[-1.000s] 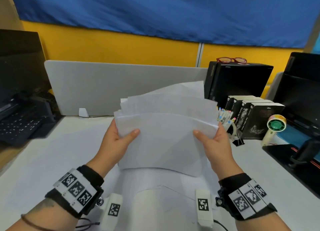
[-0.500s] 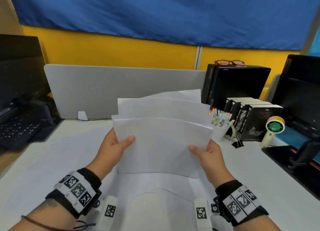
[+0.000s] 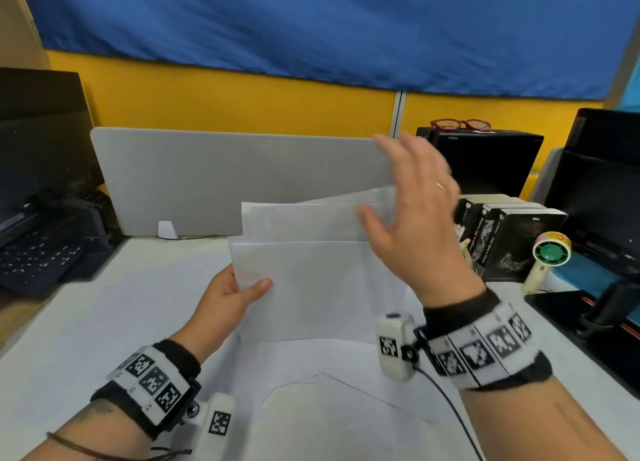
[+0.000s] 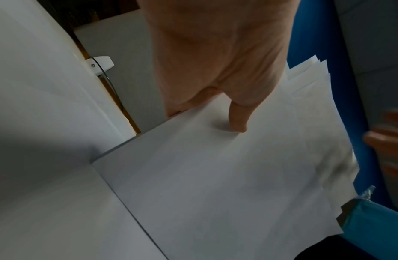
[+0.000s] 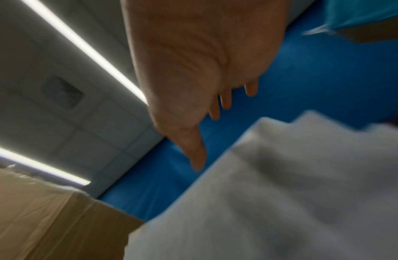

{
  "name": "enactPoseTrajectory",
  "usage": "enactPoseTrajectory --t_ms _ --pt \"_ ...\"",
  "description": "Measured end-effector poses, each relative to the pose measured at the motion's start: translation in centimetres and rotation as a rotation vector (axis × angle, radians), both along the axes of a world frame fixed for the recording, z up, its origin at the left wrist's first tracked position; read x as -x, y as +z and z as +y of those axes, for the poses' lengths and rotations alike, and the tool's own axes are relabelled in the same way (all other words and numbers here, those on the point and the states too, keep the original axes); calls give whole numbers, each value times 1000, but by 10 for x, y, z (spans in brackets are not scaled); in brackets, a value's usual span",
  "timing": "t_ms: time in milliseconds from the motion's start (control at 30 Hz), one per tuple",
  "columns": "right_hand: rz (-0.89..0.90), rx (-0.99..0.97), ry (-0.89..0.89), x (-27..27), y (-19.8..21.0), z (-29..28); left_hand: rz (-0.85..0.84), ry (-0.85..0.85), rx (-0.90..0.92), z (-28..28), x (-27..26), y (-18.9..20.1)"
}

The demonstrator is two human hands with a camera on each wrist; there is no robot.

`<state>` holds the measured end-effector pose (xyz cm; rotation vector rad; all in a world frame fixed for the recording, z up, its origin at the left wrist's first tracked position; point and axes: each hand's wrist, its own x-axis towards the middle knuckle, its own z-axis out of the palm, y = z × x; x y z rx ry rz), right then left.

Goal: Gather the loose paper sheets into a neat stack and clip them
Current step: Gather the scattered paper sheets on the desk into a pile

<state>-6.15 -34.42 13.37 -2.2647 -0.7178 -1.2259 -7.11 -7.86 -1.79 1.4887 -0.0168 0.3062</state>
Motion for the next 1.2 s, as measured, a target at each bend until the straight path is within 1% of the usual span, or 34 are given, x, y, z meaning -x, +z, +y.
enactPoseTrajectory --t_ms 33,100,133,167,200,233,300,367,433,533,567,600,667,733,767,800,867,933,1067,1133,1167,1200 --pt "65 181 -2 0 16 12 -4 -5 -2 1 0 -1" --pt "250 494 3 -8 34 36 -11 -18 20 0 -1 1" --pt "307 592 -1 -12 39 46 -20 -24 36 1 -1 0" --pt "334 600 35 -17 42 53 -39 -37 50 2 -2 -2" --pt "352 517 108 -21 44 56 -48 -54 62 3 -3 -2" --pt "359 373 191 -26 45 55 -40 -65 66 3 -3 -1" --pt "325 25 334 -31 49 46 -38 -60 55 5 -4 1" --pt "278 -217 423 -33 53 29 -29 -61 52 7 -4 4" --pt "251 -375 442 -37 52 10 -24 -79 55 11 -5 3" --pt "280 -578 461 -44 41 -20 -4 -81 72 13 -8 2" --pt "287 -618 467 -45 36 -29 -7 -81 86 13 -9 1" --pt "292 -628 467 -46 30 -37 1 -84 98 10 -9 2" --pt "350 -528 473 -45 20 -51 29 -97 111 6 -9 3" --pt "487 -379 454 -45 8 -62 29 -118 124 3 -10 3" --pt "539 -349 416 -46 3 -68 23 -130 140 2 -10 4" --pt "582 -356 385 -47 -2 -73 13 -139 149 2 -11 4" --pt "688 -436 373 -48 -13 -82 -17 -145 140 3 -12 2" --pt "746 -475 329 -52 -26 -88 -21 -144 142 3 -12 3" --pt "921 -425 242 -59 -63 -88 -20 -155 165 6 -12 3" --pt "1055 -379 207 -62 -87 -83 -10 -159 151 7 -13 -1" --pt "1095 -397 201 -62 -98 -78 2 -166 138 6 -13 -1" --pt "1092 -469 213 -63 -109 -76 13 -173 124 5 -12 -1"
